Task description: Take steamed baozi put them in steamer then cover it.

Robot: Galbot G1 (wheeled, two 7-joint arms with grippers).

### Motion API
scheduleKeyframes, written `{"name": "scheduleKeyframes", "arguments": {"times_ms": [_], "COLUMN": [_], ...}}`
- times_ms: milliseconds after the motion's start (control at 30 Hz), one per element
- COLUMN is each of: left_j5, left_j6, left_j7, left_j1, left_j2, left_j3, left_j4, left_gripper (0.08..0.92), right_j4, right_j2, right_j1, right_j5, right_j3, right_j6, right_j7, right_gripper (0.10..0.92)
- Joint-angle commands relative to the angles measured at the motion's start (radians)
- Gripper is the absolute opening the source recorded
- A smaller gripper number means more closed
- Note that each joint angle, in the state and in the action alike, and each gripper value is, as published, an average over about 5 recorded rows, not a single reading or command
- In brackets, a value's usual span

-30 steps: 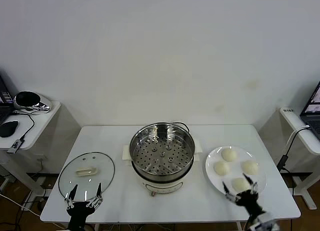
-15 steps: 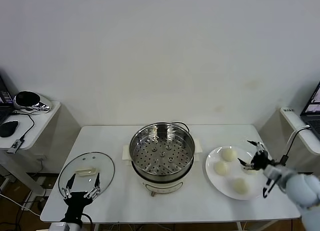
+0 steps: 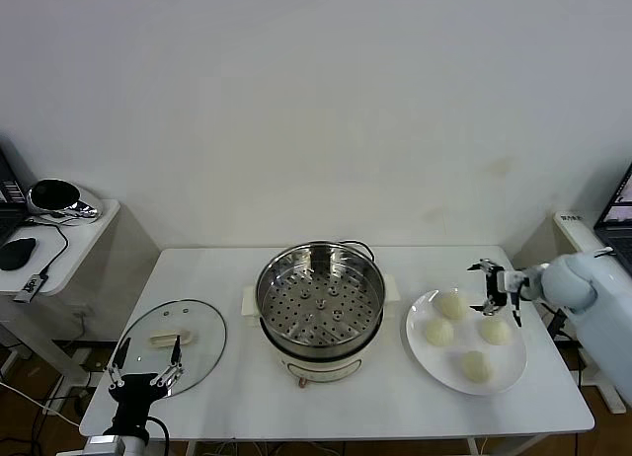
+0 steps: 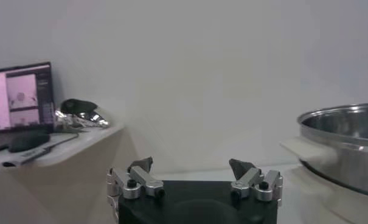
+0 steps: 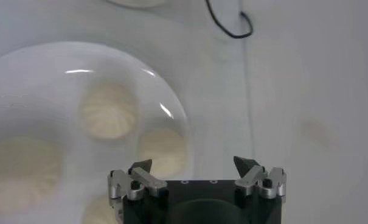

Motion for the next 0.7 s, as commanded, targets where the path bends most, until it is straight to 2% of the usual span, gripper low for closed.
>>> {"name": "scheduleKeyframes", "arguments": {"times_ms": [33, 700], "left_j5": [0.008, 0.021], "left_j6": [-0.001, -0.003], "left_j7": [-0.001, 0.003], "left_j1": [-0.002, -0.012], "left_j2": [0.003, 0.022], "left_j3": [-0.022, -0.032], "left_j4": [0.006, 0.017], "left_gripper": [0.823, 0.823], "right_j4": [-0.203, -0.348], "right_j2": [0.073, 0.207], "right_j1": [0.259, 0.225], "right_j5": [0.010, -0.019], "right_j3": [-0.325, -0.322], "right_j6": [0.014, -0.017], "right_j7": [-0.120, -0.054], "right_gripper": [0.823, 0.823]}}
